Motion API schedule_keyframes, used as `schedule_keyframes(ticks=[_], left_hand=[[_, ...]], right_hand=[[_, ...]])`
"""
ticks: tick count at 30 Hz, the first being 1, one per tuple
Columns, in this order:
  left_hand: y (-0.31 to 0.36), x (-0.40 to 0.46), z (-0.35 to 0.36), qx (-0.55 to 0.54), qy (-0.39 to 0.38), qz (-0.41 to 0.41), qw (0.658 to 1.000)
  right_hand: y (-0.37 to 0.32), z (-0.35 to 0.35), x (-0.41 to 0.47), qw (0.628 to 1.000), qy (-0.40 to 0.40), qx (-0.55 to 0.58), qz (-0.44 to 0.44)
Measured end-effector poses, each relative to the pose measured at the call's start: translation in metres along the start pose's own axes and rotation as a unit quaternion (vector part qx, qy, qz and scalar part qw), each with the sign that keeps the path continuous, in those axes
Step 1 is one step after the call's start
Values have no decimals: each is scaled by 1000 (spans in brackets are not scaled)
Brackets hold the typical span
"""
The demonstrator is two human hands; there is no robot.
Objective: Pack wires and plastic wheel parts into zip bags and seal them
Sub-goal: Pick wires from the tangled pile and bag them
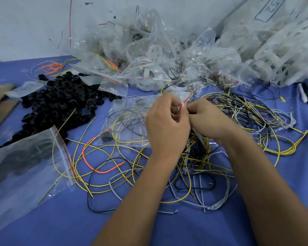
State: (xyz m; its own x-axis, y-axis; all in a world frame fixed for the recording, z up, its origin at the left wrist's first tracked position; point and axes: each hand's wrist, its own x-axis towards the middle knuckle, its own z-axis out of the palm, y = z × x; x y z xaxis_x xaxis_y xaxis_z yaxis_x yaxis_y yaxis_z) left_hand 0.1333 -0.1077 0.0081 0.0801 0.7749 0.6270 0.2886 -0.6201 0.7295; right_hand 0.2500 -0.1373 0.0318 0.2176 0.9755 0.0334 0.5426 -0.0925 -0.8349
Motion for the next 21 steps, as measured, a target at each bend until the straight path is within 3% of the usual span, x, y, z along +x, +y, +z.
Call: schedule_keyframes(ticks=[4,10,17,21], left_hand=[[-1,0,-1,0,1,7,1000],[5,-1,-1,-20,-6,29,999],[13,-4,-3,-63,-23,74,995],[11,-4,-3,-61,-10,60,996]], right_hand=[[1,0,-2,981,-49,180,45],[8,9,5,982,-6,187,13],[-4,18,-1,961,8,253,-111],[-1,17,6,909,63,411,-42]])
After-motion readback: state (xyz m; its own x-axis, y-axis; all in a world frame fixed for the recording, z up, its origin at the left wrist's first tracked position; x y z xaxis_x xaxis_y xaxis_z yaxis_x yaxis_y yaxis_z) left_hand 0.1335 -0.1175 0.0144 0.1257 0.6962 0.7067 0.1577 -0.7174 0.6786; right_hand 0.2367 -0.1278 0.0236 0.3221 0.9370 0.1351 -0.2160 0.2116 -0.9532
